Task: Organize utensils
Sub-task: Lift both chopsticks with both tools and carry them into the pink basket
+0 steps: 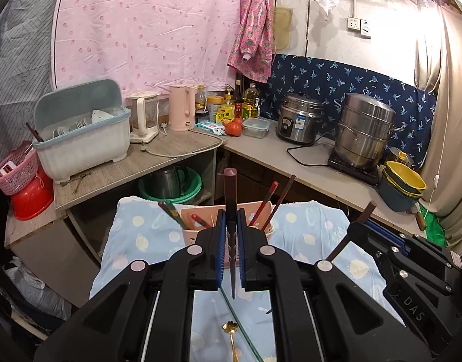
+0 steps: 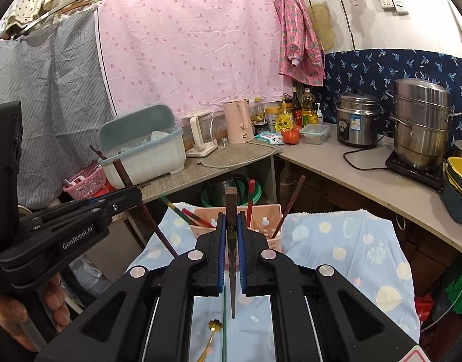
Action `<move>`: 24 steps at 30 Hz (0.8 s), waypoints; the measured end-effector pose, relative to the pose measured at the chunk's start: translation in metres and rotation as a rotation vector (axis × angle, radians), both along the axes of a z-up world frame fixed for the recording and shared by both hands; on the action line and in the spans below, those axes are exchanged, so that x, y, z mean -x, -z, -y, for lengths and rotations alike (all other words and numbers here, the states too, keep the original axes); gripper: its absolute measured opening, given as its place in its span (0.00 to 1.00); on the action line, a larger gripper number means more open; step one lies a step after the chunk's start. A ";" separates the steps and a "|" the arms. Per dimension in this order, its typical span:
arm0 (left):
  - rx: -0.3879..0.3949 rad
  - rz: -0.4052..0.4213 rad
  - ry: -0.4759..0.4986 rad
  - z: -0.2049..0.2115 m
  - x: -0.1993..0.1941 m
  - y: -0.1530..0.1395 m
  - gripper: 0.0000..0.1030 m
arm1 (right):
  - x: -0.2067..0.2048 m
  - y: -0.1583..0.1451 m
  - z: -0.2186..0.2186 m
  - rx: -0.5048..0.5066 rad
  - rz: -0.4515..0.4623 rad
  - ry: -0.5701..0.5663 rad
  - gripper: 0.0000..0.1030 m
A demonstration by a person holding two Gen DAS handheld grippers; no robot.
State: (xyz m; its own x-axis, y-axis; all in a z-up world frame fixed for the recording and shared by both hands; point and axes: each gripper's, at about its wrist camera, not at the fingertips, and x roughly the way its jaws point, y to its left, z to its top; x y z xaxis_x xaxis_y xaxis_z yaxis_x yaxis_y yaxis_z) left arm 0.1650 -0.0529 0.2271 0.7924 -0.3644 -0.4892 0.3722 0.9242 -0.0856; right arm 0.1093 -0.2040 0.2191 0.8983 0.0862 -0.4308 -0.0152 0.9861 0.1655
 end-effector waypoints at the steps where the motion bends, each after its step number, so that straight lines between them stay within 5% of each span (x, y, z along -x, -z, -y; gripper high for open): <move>1: -0.001 0.001 0.003 0.002 -0.003 -0.001 0.07 | -0.004 -0.001 0.001 0.001 0.002 0.001 0.07; 24: 0.050 0.059 -0.031 0.020 -0.089 -0.037 0.07 | -0.089 -0.042 0.037 0.042 0.115 0.095 0.07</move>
